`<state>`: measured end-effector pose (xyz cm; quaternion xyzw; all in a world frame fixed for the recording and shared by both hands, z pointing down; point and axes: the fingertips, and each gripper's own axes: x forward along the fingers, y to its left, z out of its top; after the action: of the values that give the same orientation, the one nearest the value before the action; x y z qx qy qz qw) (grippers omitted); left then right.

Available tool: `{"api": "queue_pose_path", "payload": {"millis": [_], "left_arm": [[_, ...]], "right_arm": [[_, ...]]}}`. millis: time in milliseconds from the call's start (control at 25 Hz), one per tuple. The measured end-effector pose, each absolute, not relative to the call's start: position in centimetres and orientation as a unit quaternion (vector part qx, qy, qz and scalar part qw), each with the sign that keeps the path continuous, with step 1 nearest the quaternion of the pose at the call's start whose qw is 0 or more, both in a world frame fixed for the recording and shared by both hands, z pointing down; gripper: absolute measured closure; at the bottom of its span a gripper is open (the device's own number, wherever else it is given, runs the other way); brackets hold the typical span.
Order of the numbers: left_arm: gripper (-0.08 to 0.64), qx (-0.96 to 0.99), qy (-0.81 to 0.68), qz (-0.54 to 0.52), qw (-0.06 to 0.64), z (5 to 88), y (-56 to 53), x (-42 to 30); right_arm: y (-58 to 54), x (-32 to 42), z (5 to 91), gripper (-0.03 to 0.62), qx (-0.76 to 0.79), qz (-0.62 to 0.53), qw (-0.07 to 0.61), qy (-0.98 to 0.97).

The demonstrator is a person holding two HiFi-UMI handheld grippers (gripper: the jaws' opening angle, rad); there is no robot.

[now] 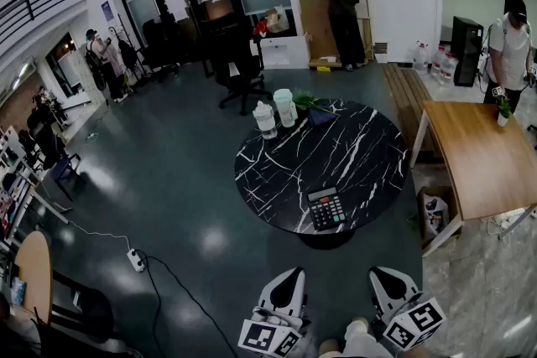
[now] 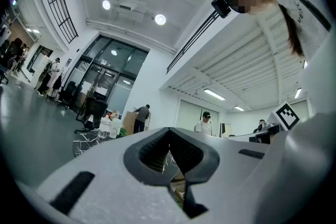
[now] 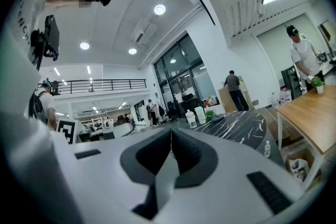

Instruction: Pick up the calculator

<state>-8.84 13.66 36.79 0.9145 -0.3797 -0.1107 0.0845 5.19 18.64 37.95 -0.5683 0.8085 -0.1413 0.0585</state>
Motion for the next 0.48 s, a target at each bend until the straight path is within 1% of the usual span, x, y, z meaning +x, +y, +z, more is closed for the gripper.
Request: {"api": "queue_pose_path", "payload": {"millis": [480], "left_arm": [[0.552,0.894,-0.428,-0.12,0.063,38.1,6.2,-9.4]], "right_arm": [[9.0,5.3,39.4,0.583,-0.524,-0.145,0.041,0.838]]}}
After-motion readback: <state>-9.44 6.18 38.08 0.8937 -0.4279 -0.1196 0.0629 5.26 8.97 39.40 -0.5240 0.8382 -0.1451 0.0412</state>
